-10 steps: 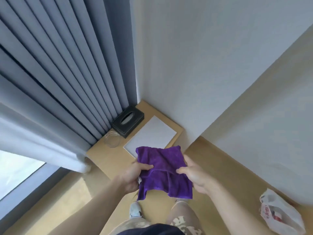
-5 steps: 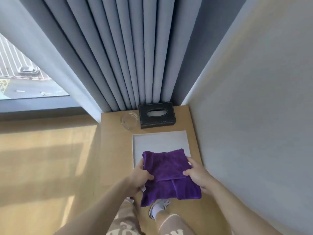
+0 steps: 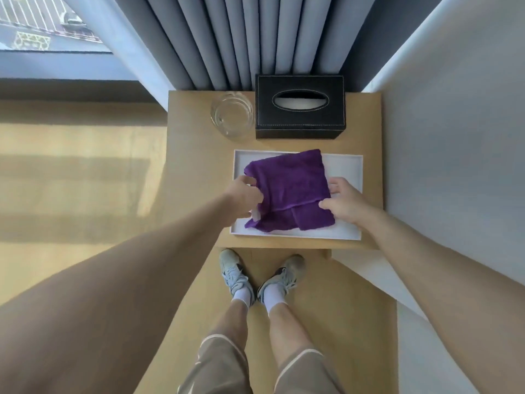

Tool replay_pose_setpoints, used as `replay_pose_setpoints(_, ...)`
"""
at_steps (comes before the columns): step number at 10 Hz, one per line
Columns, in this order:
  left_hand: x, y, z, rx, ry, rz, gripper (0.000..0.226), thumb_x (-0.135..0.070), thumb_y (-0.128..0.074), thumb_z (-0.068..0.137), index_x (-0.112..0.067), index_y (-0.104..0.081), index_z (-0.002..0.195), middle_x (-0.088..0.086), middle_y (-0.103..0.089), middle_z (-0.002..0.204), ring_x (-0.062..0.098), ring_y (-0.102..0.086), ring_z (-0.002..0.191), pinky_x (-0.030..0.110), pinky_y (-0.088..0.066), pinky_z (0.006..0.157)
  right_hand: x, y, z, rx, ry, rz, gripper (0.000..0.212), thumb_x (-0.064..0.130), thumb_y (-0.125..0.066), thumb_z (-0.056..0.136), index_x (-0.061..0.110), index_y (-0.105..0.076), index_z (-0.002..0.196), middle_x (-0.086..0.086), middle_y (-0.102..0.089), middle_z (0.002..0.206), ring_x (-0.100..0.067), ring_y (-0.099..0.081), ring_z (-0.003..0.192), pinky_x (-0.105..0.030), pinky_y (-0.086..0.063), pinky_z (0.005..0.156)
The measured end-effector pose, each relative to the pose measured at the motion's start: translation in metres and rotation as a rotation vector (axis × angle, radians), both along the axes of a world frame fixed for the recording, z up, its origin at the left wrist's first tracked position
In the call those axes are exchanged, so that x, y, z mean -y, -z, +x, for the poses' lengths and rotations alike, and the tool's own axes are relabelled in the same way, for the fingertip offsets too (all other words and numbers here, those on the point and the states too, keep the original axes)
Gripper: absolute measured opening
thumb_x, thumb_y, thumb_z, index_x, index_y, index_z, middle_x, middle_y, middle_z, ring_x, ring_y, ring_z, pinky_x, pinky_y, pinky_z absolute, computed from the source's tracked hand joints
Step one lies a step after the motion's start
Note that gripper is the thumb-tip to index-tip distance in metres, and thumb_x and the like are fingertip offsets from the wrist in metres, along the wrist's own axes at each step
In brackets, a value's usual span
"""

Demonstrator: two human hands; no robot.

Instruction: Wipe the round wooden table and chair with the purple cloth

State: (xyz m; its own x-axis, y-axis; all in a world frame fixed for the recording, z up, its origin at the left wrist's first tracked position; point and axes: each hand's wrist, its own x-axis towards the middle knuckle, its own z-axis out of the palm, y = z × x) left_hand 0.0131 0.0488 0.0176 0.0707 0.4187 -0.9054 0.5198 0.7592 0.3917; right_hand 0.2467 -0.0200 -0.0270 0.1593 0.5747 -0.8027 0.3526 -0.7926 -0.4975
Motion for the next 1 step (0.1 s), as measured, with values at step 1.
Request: replay_pose_setpoints(1,0.0083,-0.0091,-0.0113,0.007,-0.069,-0.016,0.036,-0.001,-0.049,0.1,-0.011,-0.058,0.133,0.011,-0.066,0.115,0.022,-0.067,0.099,0.033,-0.057,0.078,0.0165,-0.0091,-0.0041,0.104,-0.037,-0.025,0.051,0.009,-0.061,0.094,0.014,-0.048,0.143,0.0,-0.055,0.128,-0.014,-0.055,0.101,-0.022,-0.045,0.072)
